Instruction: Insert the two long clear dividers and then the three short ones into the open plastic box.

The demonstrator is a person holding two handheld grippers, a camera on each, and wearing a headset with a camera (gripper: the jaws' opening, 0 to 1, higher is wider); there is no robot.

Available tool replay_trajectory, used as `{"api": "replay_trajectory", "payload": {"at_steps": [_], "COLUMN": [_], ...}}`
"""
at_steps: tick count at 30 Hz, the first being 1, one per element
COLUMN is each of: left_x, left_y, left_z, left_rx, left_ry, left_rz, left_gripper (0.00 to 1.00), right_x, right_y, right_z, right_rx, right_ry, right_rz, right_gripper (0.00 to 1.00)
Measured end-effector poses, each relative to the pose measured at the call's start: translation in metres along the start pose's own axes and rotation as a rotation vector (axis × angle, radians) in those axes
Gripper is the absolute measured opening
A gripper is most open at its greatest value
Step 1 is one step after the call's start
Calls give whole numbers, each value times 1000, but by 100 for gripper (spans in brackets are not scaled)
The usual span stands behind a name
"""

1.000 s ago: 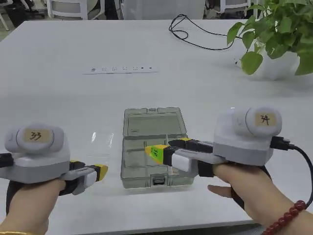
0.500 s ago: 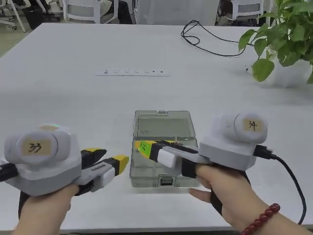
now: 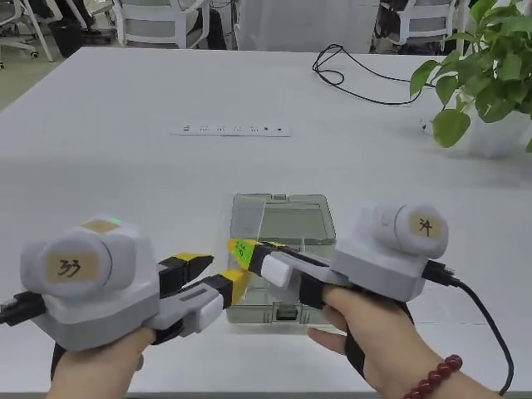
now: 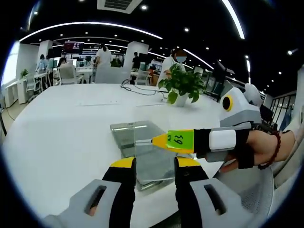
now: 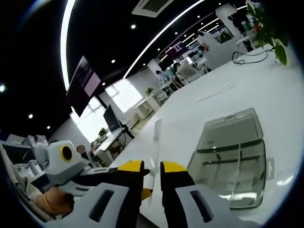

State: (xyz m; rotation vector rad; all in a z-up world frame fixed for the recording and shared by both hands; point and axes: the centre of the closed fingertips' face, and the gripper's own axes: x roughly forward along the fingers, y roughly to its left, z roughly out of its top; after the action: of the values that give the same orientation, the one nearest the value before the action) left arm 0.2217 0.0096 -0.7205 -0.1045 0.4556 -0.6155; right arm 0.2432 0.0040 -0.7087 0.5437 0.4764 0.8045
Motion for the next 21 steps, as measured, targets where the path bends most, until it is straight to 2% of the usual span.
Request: {"api": "replay_trajectory", "payload": {"at_steps": [6,11,21], "left_x": [1,0,0], "left_y": [-7,-8,-9], "left_z": [0,0,0], "left_rx": [-14,-39,-40], "left_ry": [-4,-1,10], "left_rz": [-20,-27,-36], "left_gripper": [30,30,31], "right_x": [-2,-2,-1], "right_y": [-2,-2,-2], "right_z": [1,1,1], "right_rx": [25,67,83], "right_ry": [-8,-10,1], "right_rz": [-8,4,2], "right_gripper": [8,7,6]}}
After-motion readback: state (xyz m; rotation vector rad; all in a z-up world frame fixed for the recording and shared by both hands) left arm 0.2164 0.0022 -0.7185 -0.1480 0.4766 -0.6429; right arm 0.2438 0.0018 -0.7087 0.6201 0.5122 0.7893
